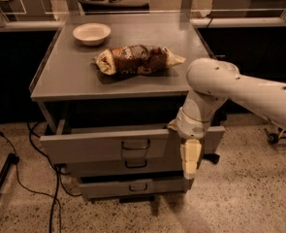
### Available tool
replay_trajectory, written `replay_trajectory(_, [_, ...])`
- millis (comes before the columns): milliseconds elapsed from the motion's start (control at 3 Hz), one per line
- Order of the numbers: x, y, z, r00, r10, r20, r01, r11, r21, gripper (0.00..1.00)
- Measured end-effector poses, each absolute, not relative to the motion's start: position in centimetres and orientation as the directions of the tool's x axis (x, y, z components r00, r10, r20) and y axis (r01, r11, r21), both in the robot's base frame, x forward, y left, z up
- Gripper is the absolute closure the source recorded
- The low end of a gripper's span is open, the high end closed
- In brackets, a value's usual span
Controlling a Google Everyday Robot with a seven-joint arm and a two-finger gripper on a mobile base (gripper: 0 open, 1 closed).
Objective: Open top drawer
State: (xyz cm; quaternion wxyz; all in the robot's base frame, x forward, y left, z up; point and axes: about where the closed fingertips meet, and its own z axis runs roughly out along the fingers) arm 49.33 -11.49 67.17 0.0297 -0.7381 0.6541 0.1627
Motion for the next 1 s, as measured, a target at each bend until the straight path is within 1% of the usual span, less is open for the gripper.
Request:
replay_trajectory(333, [46.2,-13.0,68.6,0.073,-0.956,-0.284,-0.953,-0.15,0.263,0.0])
replay_trajectory(667, [44.1,-14.3,69.7,0.053,-0.959,-0.28,-0.933,-0.148,0.329,0.0])
replay_trajectory(1000, [43.9,-14.3,69.8,0.054,-0.959,-0.278,-0.93,-0.15,0.335,0.0])
